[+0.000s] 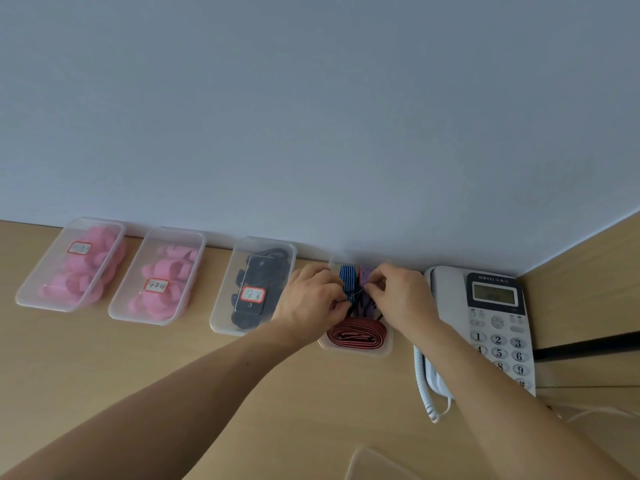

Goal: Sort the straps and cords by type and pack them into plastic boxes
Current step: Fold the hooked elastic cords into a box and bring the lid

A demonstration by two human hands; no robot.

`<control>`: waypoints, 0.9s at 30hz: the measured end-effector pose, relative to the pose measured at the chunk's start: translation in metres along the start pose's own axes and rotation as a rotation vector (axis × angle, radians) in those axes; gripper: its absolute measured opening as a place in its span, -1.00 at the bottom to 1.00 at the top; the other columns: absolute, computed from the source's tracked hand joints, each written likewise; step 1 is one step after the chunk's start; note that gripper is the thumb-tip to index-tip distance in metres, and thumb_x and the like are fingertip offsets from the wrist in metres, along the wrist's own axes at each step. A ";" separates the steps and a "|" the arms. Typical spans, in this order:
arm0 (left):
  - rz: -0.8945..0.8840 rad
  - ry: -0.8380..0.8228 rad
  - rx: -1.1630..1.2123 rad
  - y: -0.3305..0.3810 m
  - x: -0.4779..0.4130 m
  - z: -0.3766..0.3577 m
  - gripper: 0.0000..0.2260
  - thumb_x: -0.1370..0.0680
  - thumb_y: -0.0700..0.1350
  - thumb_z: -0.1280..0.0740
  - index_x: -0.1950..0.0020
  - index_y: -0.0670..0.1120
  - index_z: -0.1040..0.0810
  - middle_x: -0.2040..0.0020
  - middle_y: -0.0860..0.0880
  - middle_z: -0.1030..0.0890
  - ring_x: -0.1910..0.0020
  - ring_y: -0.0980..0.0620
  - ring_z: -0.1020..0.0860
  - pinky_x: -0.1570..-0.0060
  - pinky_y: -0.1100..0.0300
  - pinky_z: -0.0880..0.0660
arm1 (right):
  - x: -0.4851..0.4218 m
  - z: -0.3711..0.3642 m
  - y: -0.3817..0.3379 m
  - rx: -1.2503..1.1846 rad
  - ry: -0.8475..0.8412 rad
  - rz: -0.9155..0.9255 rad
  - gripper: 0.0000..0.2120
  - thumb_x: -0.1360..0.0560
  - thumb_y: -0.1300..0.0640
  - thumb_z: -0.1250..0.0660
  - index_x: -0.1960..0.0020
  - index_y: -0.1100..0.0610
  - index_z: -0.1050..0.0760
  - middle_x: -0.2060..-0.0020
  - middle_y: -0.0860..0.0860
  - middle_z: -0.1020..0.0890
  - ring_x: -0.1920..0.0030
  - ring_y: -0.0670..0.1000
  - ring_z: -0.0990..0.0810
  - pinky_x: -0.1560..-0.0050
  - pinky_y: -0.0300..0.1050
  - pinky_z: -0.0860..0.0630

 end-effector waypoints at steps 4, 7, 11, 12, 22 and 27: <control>-0.093 -0.009 -0.084 0.011 -0.002 -0.002 -0.85 -0.25 -0.08 -0.64 0.32 -0.08 -0.71 0.21 0.02 -0.69 0.04 -0.14 -0.66 0.05 -0.03 -0.58 | 0.003 -0.009 -0.002 -0.041 -0.017 0.008 -0.89 -0.49 0.12 -0.42 -0.01 0.09 -0.62 0.11 0.00 -0.70 0.06 0.05 -0.64 0.16 -0.22 -0.35; -0.107 -0.003 -0.106 0.012 -0.001 -0.002 -0.86 -0.28 -0.08 -0.62 0.30 -0.09 -0.71 0.19 0.01 -0.69 0.03 -0.14 -0.65 0.04 -0.03 -0.59 | 0.009 -0.009 -0.002 -0.042 -0.023 0.044 -0.83 -0.47 0.16 -0.44 -0.06 0.10 -0.62 0.03 0.01 -0.67 0.01 0.04 -0.61 0.08 -0.20 -0.39; -0.040 -0.062 -0.057 0.005 0.003 -0.003 -0.81 -0.38 -0.10 -0.52 0.04 -0.10 -0.71 -0.15 -0.09 -0.65 -0.25 -0.18 -0.54 -0.16 -0.11 -0.52 | 0.018 -0.002 -0.003 0.107 0.069 0.183 -0.84 -0.43 0.15 -0.46 -0.01 0.10 -0.63 0.06 0.00 -0.61 -0.02 0.09 -0.52 -0.01 -0.07 -0.43; -0.041 -0.088 -0.073 0.004 0.002 -0.003 -0.75 -0.39 -0.09 -0.50 -0.05 -0.09 -0.69 -0.22 -0.08 -0.61 -0.31 -0.17 -0.50 -0.22 -0.10 -0.48 | 0.018 -0.003 -0.002 0.174 0.069 0.192 -0.86 -0.44 0.11 -0.45 0.01 0.08 -0.62 0.07 -0.02 -0.62 -0.02 0.09 -0.50 0.00 -0.07 -0.41; -0.013 -0.284 -0.248 0.005 -0.001 -0.013 -0.70 -0.58 0.04 -0.22 -0.24 0.02 -0.60 -0.31 0.07 -0.53 -0.46 -0.03 -0.27 -0.39 0.07 -0.17 | 0.036 0.004 -0.004 0.156 0.141 0.203 -0.90 -0.47 0.06 -0.43 0.07 0.06 -0.68 0.06 -0.04 -0.62 0.00 0.09 -0.51 0.01 0.00 -0.48; -0.076 -0.276 -0.194 0.004 0.007 -0.010 -0.64 -0.57 0.05 -0.24 -0.36 0.06 -0.53 -0.41 0.05 -0.45 -0.48 -0.03 -0.25 -0.39 0.05 -0.20 | 0.052 -0.003 0.002 0.161 -0.118 0.178 -0.76 -0.47 -0.15 -0.38 -0.06 -0.08 -0.64 0.05 -0.10 -0.59 -0.02 -0.02 -0.45 0.03 -0.13 -0.38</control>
Point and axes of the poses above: each hand's wrist, its own x-axis away from the middle knuckle, its own z-axis out of the back of the hand, y = z × x, the point moved 5 cm from there along -x, towards the middle knuckle
